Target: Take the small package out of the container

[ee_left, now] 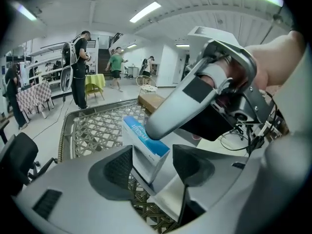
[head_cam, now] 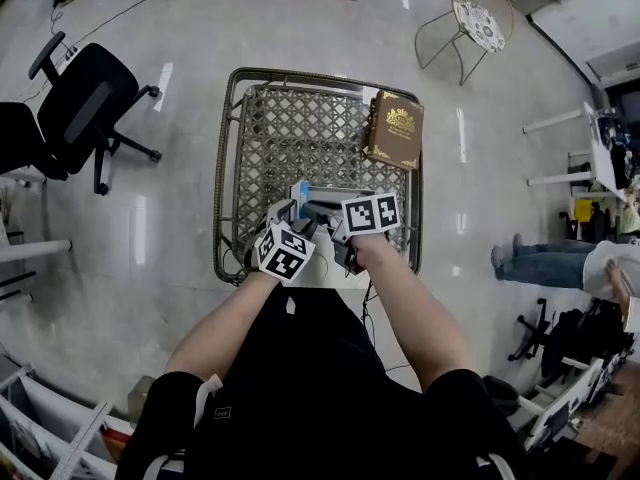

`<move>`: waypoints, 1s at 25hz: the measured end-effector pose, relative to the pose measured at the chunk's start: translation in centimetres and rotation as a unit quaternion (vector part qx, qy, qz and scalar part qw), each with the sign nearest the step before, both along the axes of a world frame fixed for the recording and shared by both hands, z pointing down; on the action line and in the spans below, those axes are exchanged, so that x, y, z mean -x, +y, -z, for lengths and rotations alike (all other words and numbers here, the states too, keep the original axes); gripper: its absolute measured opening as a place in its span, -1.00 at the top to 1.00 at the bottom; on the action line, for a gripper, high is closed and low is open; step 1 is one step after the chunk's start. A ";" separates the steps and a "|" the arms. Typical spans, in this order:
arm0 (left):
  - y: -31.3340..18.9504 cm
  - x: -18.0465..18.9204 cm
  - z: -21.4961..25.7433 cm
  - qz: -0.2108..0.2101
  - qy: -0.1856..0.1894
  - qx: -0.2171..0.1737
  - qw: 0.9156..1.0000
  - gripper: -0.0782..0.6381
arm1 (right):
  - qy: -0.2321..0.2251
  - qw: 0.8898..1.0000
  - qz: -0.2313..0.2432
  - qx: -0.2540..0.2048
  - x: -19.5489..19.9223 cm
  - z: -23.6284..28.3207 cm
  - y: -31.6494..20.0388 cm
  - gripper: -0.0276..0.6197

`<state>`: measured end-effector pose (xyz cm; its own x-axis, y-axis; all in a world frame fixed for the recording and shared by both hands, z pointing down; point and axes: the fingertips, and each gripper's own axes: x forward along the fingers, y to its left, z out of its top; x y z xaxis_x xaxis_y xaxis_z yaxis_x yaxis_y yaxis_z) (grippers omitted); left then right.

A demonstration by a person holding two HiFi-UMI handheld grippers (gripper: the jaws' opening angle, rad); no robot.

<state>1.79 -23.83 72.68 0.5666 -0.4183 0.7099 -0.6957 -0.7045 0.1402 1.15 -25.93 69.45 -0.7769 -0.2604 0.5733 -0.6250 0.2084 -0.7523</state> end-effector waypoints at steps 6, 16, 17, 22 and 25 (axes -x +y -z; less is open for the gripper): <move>-1.6 1.1 -0.4 0.030 -0.003 -0.009 1.000 0.20 | -0.009 1.000 -0.020 -0.011 -0.8 0.7 -0.1 0.71; -2.2 1.1 1.1 0.041 0.020 -0.007 0.999 0.50 | 0.017 0.994 -0.092 -0.062 -6.6 4.6 1.5 0.71; -2.4 1.0 1.5 0.041 0.024 -0.008 0.999 0.50 | 0.016 0.992 -0.103 -0.068 -7.3 5.2 1.6 0.71; -2.8 1.2 4.8 0.036 0.046 -0.035 0.998 0.51 | 0.006 0.982 -0.162 -0.101 -10.3 8.1 2.0 0.71; -3.7 1.6 7.2 0.037 0.057 -0.056 0.996 0.51 | 0.000 0.974 -0.186 -0.130 -11.8 10.0 1.9 0.71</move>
<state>0.16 -27.50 65.44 0.6059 -0.5349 0.5888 -0.7304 -0.6674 0.1453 13.00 -24.07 59.49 -0.6011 -0.6602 0.4503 -0.6940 0.1519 -0.7038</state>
